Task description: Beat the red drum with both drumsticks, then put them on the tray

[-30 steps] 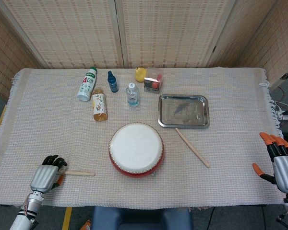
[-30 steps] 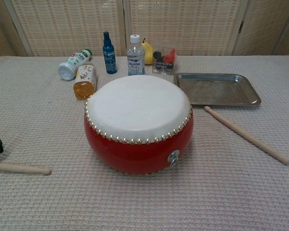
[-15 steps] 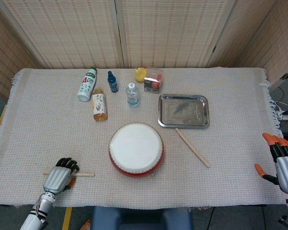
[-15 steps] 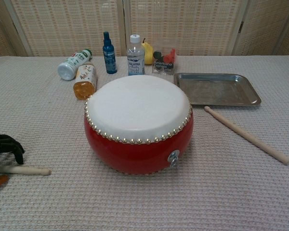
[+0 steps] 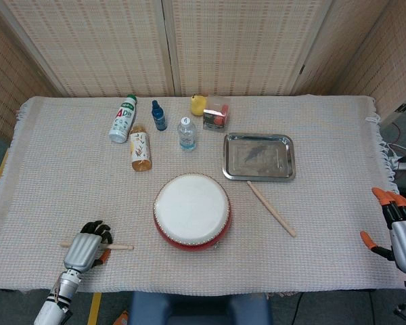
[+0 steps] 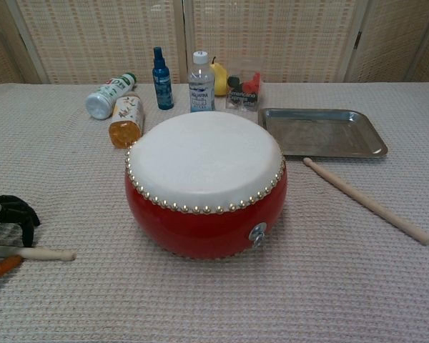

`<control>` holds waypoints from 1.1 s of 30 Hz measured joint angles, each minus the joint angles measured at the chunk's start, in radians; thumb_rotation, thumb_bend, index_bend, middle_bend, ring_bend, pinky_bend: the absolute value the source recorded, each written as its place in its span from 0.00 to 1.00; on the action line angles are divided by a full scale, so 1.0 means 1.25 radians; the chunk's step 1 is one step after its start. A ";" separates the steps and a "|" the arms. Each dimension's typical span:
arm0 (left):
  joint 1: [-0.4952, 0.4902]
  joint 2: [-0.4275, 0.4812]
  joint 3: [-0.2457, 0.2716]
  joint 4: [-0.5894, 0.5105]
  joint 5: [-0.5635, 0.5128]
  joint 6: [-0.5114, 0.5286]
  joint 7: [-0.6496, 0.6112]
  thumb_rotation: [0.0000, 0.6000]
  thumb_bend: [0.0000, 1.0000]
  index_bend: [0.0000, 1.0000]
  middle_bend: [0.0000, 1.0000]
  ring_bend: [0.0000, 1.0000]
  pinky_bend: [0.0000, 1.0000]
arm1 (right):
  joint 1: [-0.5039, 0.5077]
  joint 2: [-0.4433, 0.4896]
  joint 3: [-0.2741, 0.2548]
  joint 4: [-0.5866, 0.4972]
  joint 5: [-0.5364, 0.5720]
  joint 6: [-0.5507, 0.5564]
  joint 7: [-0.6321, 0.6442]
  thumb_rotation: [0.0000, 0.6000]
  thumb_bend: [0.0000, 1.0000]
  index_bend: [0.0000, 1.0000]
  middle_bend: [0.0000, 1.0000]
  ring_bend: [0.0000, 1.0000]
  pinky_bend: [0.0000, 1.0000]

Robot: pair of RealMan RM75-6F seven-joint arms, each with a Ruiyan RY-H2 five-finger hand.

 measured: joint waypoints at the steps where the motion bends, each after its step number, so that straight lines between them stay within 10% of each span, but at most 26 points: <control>1: -0.001 -0.001 0.000 0.003 -0.002 -0.002 0.000 1.00 0.39 0.51 0.27 0.13 0.17 | 0.000 0.000 0.000 0.000 0.000 0.000 0.000 1.00 0.19 0.05 0.11 0.02 0.13; 21: -0.001 -0.011 0.003 0.018 -0.006 -0.007 -0.003 1.00 0.39 0.52 0.28 0.14 0.18 | -0.003 0.002 0.000 -0.004 0.002 0.001 -0.002 1.00 0.19 0.05 0.11 0.02 0.14; 33: 0.020 -0.019 -0.025 0.030 0.018 0.072 -0.212 1.00 0.41 0.69 0.52 0.37 0.40 | 0.003 0.002 0.002 -0.006 -0.001 -0.006 0.000 1.00 0.19 0.05 0.11 0.02 0.14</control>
